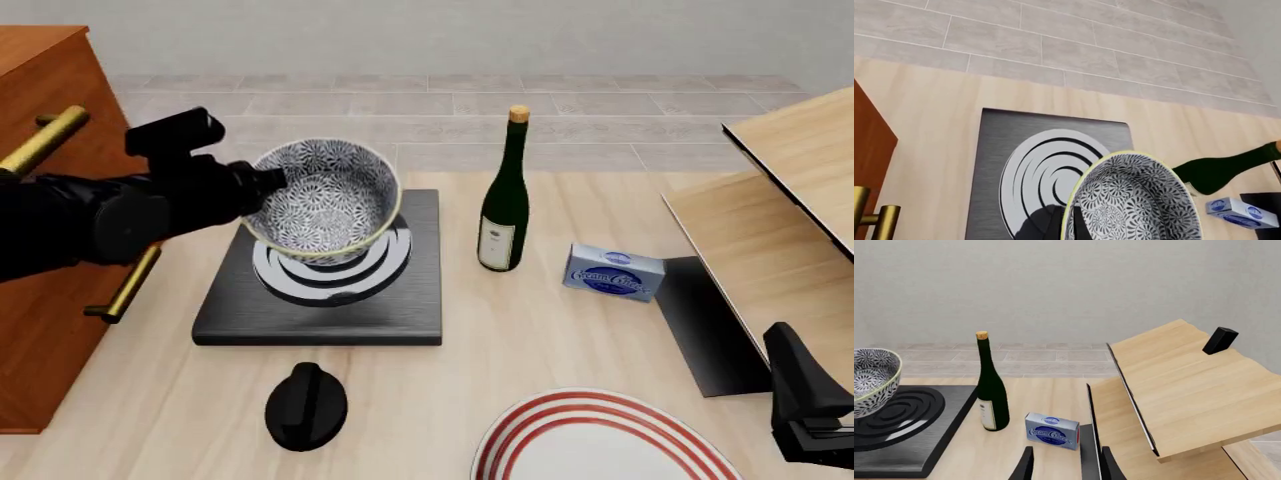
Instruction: Put the bowl on the stove.
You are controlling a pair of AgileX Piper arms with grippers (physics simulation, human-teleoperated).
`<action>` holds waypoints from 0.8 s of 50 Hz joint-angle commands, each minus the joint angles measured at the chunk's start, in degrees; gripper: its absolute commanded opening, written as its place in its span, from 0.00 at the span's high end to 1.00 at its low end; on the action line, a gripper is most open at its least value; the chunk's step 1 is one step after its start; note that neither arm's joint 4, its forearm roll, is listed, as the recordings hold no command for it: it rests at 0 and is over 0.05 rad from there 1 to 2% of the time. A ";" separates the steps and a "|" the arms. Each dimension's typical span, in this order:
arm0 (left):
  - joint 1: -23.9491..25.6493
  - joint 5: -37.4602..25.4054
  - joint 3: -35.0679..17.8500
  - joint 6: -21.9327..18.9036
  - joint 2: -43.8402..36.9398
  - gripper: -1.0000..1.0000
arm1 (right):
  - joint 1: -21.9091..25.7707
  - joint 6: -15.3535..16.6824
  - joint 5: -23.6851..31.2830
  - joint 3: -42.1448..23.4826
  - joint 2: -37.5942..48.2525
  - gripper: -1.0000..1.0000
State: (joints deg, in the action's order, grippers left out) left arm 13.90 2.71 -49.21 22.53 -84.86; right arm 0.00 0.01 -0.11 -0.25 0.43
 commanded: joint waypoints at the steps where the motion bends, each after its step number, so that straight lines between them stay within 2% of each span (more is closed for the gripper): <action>1: 0.00 1.28 0.04 -0.80 -1.70 1.00 | 0.01 0.01 0.00 0.00 0.00 0.00; 40: -2.19 4.46 -0.93 -2.85 -6.69 1.00 | -0.01 0.00 0.00 0.00 0.00 0.00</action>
State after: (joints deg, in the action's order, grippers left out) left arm 12.30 6.21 -49.69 20.47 -90.49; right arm 0.00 0.01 -0.11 -0.25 0.43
